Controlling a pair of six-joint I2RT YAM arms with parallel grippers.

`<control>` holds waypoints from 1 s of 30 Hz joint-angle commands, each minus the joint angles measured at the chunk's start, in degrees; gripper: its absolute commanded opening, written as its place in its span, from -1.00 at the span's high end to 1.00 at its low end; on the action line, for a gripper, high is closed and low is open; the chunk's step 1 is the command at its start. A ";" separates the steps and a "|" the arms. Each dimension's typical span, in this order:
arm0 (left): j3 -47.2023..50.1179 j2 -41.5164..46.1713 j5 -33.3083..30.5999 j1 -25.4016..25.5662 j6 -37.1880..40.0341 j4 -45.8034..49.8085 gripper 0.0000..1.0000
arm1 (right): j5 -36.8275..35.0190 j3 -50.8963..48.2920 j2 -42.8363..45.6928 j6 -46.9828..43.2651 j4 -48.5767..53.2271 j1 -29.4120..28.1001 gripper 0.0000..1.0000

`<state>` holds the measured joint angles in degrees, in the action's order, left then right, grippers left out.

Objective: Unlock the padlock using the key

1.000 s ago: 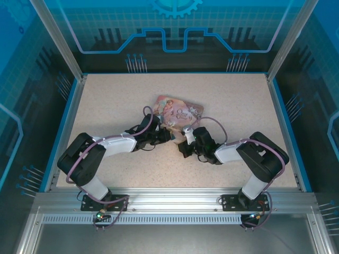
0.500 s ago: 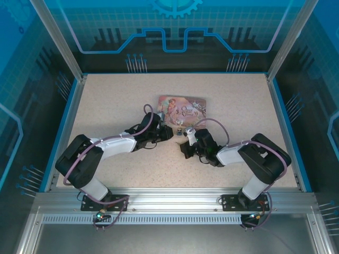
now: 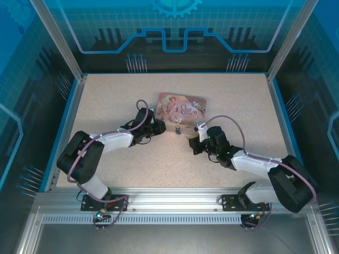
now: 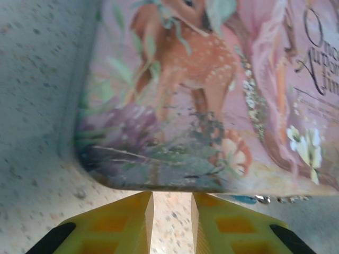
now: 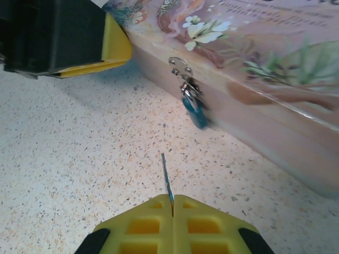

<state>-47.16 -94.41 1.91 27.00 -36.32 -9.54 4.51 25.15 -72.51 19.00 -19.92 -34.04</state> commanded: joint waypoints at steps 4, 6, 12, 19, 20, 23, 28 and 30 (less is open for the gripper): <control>-6.20 -4.52 -2.63 -3.25 6.11 -1.83 0.40 | 2.10 0.02 5.91 0.72 8.58 3.44 1.00; -6.73 -4.58 -3.00 -3.59 7.70 -2.65 0.36 | 3.66 1.00 6.33 1.41 9.96 4.77 1.00; -1.11 0.90 -3.93 -0.14 18.28 -9.13 -0.16 | 12.25 6.75 3.10 5.20 10.28 8.50 1.00; 4.27 3.33 -3.45 3.89 26.08 -13.22 -0.56 | 19.61 13.02 -3.81 12.68 6.12 11.10 1.00; 4.40 3.15 -3.31 4.35 26.86 -13.40 -0.60 | 20.31 14.21 -5.05 13.25 5.64 11.10 1.00; 3.82 1.52 -2.70 5.22 28.06 -13.84 -0.66 | 20.99 16.63 -7.99 15.56 4.78 11.66 1.00; 1.82 -1.93 -1.91 5.51 28.23 -13.77 -0.70 | 21.24 20.19 -13.31 18.96 3.20 13.11 1.00; 1.59 -2.91 -1.70 5.58 28.27 -14.58 -0.70 | 20.98 21.05 -15.24 19.72 3.69 13.73 1.00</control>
<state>-43.88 -95.72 -1.04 32.21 -10.02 -22.37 24.34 44.16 -85.45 35.83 -15.53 -21.52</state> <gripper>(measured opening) 0.847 0.049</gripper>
